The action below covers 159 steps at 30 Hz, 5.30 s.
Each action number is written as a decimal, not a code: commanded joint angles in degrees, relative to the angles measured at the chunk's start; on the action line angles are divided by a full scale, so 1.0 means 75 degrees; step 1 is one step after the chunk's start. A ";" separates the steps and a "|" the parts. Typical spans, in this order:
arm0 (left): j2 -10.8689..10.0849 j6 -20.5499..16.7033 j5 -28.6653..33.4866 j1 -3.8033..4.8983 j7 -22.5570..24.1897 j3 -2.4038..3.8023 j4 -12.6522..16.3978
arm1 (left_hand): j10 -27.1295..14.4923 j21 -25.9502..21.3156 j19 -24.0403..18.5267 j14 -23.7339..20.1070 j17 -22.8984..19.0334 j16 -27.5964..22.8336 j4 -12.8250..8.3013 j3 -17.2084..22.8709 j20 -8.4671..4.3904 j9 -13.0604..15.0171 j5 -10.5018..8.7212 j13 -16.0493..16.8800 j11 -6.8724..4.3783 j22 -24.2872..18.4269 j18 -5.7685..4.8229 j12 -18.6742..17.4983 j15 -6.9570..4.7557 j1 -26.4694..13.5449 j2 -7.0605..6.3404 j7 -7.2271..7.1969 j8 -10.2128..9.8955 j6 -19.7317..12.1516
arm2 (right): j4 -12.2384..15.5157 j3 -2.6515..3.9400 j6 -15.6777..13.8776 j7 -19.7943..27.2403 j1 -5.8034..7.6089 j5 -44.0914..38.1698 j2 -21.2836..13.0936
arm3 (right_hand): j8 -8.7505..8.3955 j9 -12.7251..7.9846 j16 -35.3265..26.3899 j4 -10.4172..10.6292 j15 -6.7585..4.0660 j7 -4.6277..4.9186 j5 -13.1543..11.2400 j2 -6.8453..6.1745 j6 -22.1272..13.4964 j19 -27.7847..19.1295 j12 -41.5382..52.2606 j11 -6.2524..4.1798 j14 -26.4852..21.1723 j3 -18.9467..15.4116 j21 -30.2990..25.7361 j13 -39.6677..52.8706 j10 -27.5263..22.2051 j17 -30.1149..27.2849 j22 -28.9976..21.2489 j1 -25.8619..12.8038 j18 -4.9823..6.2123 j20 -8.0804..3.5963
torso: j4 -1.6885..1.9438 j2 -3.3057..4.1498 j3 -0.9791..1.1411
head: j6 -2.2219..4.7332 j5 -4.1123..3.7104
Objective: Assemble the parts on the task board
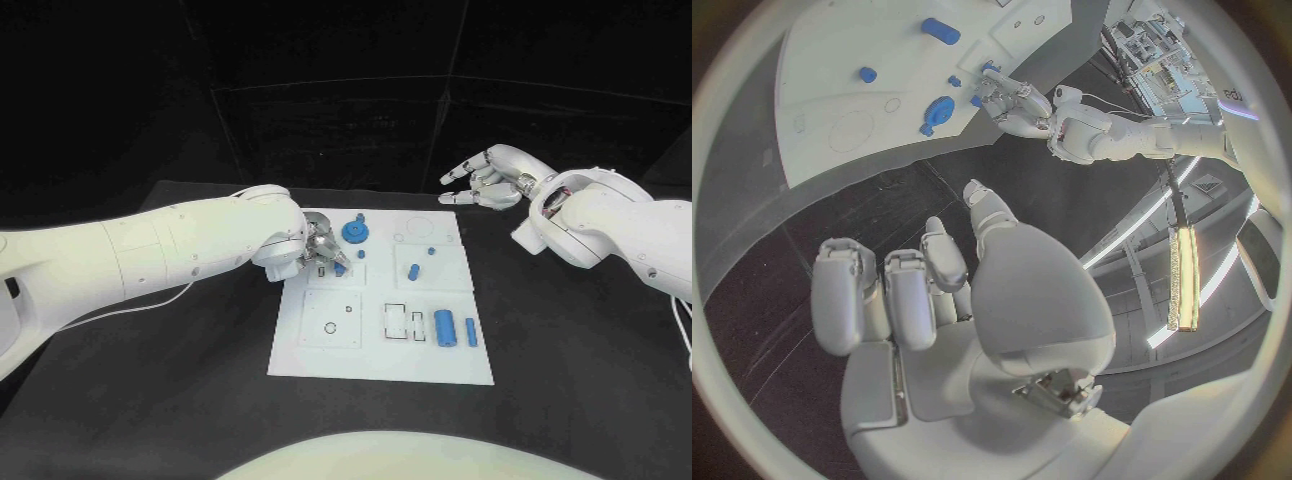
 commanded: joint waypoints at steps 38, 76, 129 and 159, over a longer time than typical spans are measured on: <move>-0.0122 0.0409 -0.0396 -0.0007 -0.0206 -0.0001 0.0152 | 0.0037 0.0002 -0.0022 0.0793 0.2012 0.0023 -0.0746 0.0868 0.0011 0.0031 -0.0029 0.0003 -0.0029 0.0019 -0.0072 0.0042 -0.0006 0.0028 0.0035 -0.0066 0.0063 0.0008 | -0.0056 0.0004 0.0019 0.0097 0.0015 -0.0096 0.0074 | 0.0032 -0.0002 -0.0021 0.0024 -0.0043 0.0012 -0.0007 0.0067 0.0047 -0.0052 0.0051 -0.0022 0.0472 -0.0051 -0.0033 -0.0005 0.0010 0.0469 0.0467 -0.0047 0.0035 0.0003 | 0.0008 -0.0007 0.0009 | -0.0099 0.0022; 0.0221 0.0918 -0.0390 -0.0002 -0.0181 0.0000 -0.0341 | 0.0066 0.0036 0.0018 0.0793 0.2012 0.0023 0.0224 0.0588 -0.0084 0.0155 -0.0054 -0.0120 -0.0161 0.0132 -0.0089 0.0089 -0.0116 -0.1195 -0.0395 -0.0242 0.0569 0.0376 | -0.0052 0.0004 -0.0005 0.0086 0.0015 -0.0096 0.0071 | 0.0024 -0.0007 -0.0034 0.0041 -0.0042 0.0016 0.0004 0.0064 0.0029 -0.0079 0.0037 -0.0019 0.0468 -0.0075 -0.0054 -0.0021 -0.0004 0.0448 0.0431 -0.0059 0.0044 0.0003 | 0.0011 -0.0012 0.0002 | -0.0123 0.0007; -0.0368 0.1323 -0.0389 0.0579 -0.0106 0.0764 -0.0421 | -0.0281 -0.0320 -0.0044 0.0793 0.2012 0.0023 0.1664 -0.3023 -0.0023 -0.0452 -0.0246 -0.0759 0.0019 -0.0142 -0.0043 -0.0117 0.0003 -0.0914 -0.0390 -0.0016 0.0311 -0.0245 | -0.0323 0.0004 0.0040 0.0074 0.0014 -0.0096 0.0190 | 0.0025 -0.0008 -0.0061 0.0128 -0.0038 0.0019 0.0016 0.0083 0.0020 -0.0102 0.0042 -0.0013 0.0458 -0.0145 -0.0075 -0.0025 -0.0006 0.0406 0.0398 -0.0133 0.0052 0.0005 | 0.0003 0.0003 -0.0002 | 0.0015 -0.0046; 0.0988 0.2308 -0.0708 0.0499 0.0038 0.0672 -0.3026 | -0.0354 -0.0346 -0.0058 0.0793 0.2012 0.0023 0.1747 -0.3378 0.0031 -0.0717 -0.0247 -0.0817 0.0064 -0.0142 -0.0034 -0.0095 0.0046 -0.0617 -0.0174 0.0030 0.0192 -0.0181 | -0.0395 0.0004 0.0034 0.0039 0.0014 -0.0096 0.0329 | 0.0027 -0.0007 -0.0070 0.0147 -0.0039 0.0018 0.0032 0.0112 0.0020 -0.0115 0.0048 -0.0014 0.0455 -0.0152 -0.0085 -0.0024 -0.0005 0.0394 0.0381 -0.0126 0.0056 0.0006 | -0.0001 0.0013 0.0000 | 0.0020 0.0070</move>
